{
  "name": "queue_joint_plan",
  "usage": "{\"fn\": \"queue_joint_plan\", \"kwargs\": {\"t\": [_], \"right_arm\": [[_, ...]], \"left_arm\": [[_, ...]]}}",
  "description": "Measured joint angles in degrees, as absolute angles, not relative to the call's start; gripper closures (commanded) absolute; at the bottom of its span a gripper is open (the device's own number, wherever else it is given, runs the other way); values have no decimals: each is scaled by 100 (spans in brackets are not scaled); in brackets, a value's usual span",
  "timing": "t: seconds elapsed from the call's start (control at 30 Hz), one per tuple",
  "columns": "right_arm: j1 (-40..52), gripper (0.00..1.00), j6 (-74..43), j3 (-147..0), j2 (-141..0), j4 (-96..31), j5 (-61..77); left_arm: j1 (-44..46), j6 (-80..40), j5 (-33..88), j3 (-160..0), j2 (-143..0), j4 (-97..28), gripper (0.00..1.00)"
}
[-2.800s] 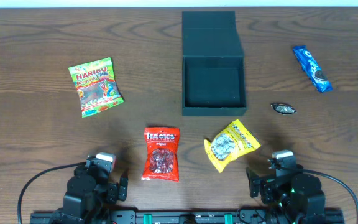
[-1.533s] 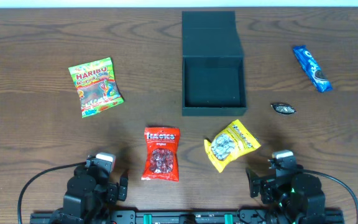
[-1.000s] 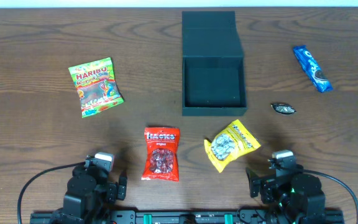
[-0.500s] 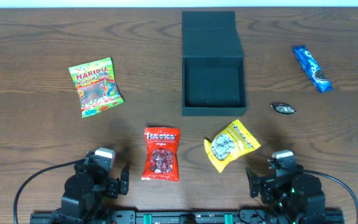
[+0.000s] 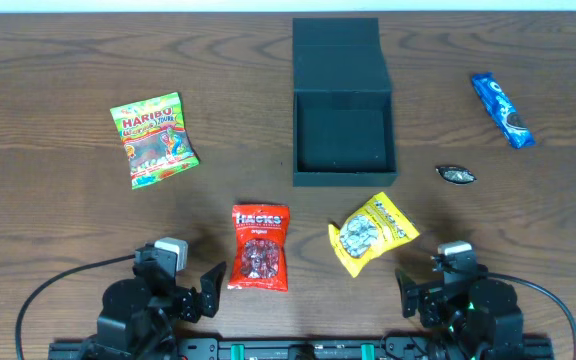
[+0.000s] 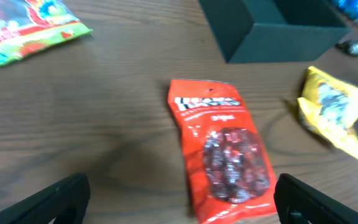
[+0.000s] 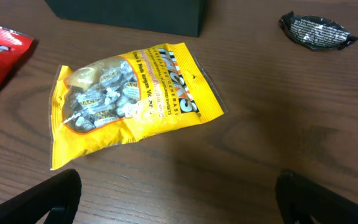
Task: Pack container
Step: 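Reach the left gripper to the red HACKS bag and grasp it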
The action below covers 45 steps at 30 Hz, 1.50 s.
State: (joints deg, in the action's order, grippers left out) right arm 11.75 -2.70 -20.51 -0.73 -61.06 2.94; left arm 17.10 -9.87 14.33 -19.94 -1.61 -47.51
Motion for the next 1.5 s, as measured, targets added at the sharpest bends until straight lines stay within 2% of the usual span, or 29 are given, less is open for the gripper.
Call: {"fn": "queue_joint_plan", "kwargs": {"t": [0.2, 0.57, 1.0, 1.27, 1.5], "right_arm": [[1175, 1, -270, -2051, -71, -6108, 298], [1175, 1, -270, -2051, -67, -6106, 296], [1175, 1, -270, -2051, -67, -6108, 294], [1175, 1, -270, -2051, -67, -6106, 294], [1175, 1, -270, -2051, -67, -6106, 294]], "left_arm": [[1710, -1225, 1680, -2869, -1015, -4748, 4], [1743, -1382, 2064, -4694, -3872, -5518, 4], [2958, -1964, 2373, -4772, -6123, -5148, 4], [3020, -2722, 2399, -4772, -6755, -4932, 4], [3299, -3087, 1883, -4888, -7393, -5074, 4]]}}
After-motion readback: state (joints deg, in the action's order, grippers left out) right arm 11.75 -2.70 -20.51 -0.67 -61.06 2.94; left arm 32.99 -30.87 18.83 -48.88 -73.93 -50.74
